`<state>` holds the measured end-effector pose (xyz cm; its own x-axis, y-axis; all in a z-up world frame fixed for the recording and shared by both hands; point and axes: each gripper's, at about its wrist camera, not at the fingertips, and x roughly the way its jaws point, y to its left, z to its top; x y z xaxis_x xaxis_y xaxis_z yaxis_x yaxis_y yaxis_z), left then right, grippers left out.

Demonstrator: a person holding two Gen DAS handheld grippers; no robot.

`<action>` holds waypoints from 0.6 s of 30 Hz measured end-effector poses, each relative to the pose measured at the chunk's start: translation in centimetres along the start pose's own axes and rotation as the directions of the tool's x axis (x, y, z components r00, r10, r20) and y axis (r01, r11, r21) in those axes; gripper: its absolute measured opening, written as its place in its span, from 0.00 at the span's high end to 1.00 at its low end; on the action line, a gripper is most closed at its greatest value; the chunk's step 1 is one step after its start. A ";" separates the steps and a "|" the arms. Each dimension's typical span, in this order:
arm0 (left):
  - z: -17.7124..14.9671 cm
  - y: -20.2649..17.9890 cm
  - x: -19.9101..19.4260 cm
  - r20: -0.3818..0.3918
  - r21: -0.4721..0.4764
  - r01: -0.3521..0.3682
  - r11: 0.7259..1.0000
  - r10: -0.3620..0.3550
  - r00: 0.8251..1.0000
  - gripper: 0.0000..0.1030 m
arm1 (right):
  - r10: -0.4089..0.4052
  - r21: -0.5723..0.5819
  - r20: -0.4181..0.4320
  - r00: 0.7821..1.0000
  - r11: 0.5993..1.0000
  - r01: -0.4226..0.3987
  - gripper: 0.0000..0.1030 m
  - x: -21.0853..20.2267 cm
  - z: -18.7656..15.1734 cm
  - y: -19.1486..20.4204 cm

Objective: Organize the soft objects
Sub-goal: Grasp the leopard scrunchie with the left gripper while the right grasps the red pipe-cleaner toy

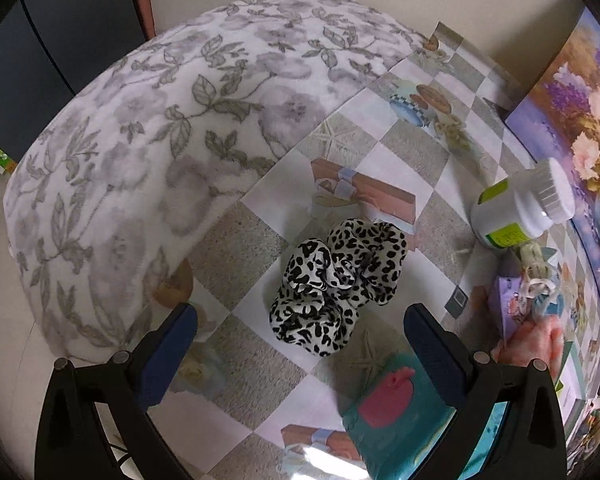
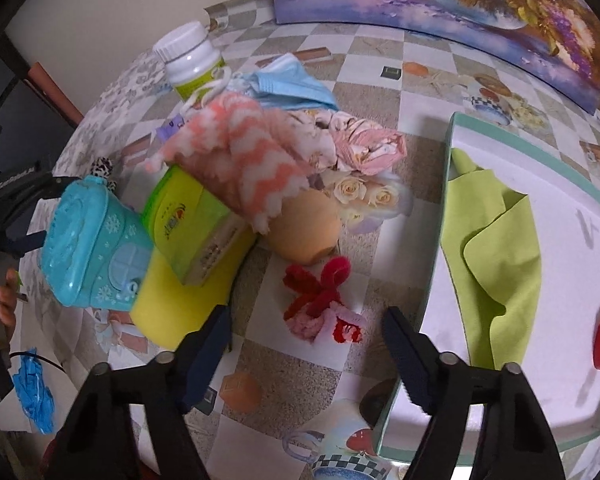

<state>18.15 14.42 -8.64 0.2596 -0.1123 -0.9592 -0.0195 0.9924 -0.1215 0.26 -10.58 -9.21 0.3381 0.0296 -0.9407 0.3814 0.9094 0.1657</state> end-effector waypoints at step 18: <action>1.2 0.7 3.1 -0.026 0.026 -0.064 0.998 0.064 0.998 0.55 | -0.041 -0.044 -0.052 0.998 0.998 0.038 0.54 1.8 -0.5 0.7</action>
<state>20.12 14.80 -11.35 0.2330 -0.0493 -0.9712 -0.0106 0.9985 -0.0533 0.71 -9.66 -10.88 0.2775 0.0140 -0.9606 0.3554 0.9275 0.1162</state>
